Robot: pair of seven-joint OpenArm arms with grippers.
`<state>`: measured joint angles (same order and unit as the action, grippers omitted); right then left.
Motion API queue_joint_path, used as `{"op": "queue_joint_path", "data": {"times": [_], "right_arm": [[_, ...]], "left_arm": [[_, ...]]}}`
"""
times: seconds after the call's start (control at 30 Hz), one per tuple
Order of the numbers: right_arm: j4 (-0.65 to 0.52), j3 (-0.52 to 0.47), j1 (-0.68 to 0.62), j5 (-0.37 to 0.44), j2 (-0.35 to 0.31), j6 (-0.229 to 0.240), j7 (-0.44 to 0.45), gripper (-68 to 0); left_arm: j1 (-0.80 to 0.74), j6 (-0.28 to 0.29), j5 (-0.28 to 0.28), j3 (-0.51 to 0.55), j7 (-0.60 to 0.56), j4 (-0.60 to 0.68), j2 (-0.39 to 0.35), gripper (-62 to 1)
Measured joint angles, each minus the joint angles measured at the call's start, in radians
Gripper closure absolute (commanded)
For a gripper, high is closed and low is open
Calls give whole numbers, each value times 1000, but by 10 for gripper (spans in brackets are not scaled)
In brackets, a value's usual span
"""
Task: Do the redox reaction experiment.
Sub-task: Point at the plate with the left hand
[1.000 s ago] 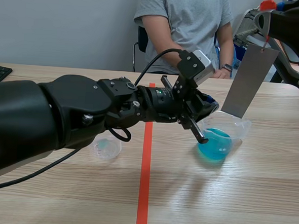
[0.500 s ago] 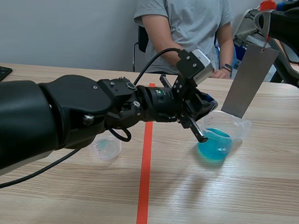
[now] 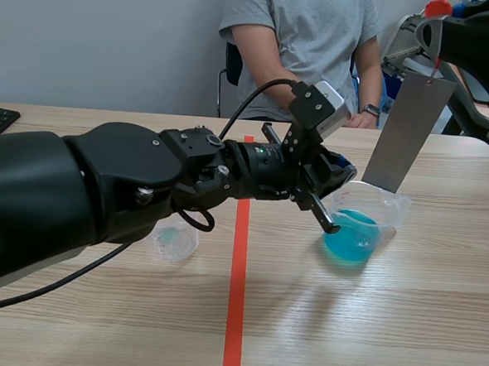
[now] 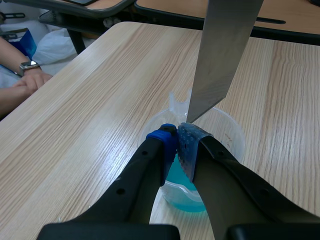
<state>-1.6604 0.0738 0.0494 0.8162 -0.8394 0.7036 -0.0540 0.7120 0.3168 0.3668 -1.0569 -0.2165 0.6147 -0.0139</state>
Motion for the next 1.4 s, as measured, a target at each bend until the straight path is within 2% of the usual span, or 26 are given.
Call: {"op": "queue_joint_path", "data": {"times": [0.1, 1.07, 1.23, 1.4], "right_arm": [[0, 0, 0, 0, 0, 0, 0, -15], [0, 0, 0, 0, 0, 0, 0, -15], [0, 0, 0, 0, 0, 0, 0, -15], [0, 0, 0, 0, 0, 0, 0, -15]], "left_arm": [[0, 17, 0, 0, 0, 0, 0, -49], [0, 16, 0, 0, -2, 0, -2, -49], [0, 20, 1, 0, -5, 0, -29, -49], [-30, 20, 1, 17, -1, 64, -116, -49]]}}
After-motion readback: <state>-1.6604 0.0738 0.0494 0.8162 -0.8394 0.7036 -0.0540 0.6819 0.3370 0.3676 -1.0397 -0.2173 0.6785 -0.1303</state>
